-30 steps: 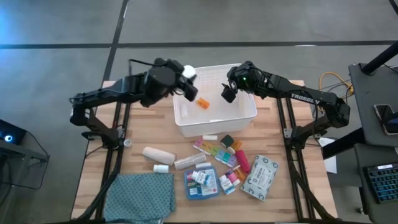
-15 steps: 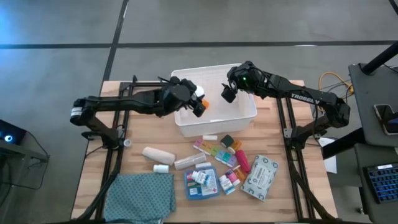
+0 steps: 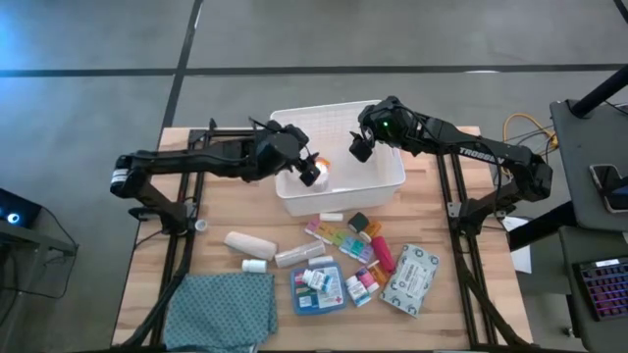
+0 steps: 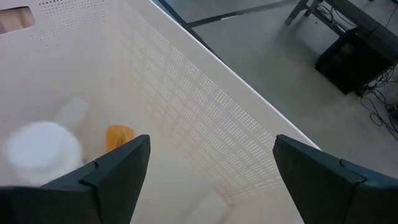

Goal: Pick & place medical supplies in basket/bin
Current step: Put the white medicine bottle cap into the bin

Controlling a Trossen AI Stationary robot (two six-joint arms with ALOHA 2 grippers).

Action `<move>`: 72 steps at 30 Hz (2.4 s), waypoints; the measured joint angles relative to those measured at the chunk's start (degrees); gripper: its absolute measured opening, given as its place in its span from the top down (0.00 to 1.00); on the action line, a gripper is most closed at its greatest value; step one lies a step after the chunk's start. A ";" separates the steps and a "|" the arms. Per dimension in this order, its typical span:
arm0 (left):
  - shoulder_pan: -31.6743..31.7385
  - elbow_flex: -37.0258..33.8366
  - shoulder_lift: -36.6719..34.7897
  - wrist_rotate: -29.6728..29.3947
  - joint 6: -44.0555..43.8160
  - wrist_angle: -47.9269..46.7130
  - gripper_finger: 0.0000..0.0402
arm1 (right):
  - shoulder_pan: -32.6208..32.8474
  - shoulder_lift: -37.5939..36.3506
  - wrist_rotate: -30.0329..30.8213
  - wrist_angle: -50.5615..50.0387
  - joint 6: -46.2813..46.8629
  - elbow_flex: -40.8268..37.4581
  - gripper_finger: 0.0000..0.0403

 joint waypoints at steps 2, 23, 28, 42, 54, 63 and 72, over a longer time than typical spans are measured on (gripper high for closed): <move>-0.38 3.00 0.05 0.42 -4.08 -11.13 0.35 | 0.00 -0.01 -0.01 -0.56 0.02 0.00 0.18; -2.33 -12.74 -0.59 15.61 -51.14 -52.03 0.73 | -0.02 -0.01 -0.01 -2.01 0.98 0.00 0.18; -4.04 -21.40 -0.59 19.42 -59.13 -51.50 0.89 | -0.02 -0.01 0.01 -2.02 0.80 0.00 0.18; -6.40 -36.23 -0.63 29.51 -67.15 -41.72 0.99 | -0.02 -0.01 -0.01 -2.00 -0.24 0.00 0.18; -7.26 -42.38 -0.72 31.08 -68.80 -42.87 1.00 | -0.02 -0.01 -0.01 -2.02 -0.28 0.00 0.18; -7.26 -46.38 -0.72 32.94 -70.35 -41.92 1.00 | -0.02 -0.01 -0.01 -2.02 -0.26 0.00 0.18; -7.26 -44.82 -0.72 33.01 -70.50 -38.49 1.00 | -0.11 -0.01 0.01 -1.91 -0.31 0.00 0.18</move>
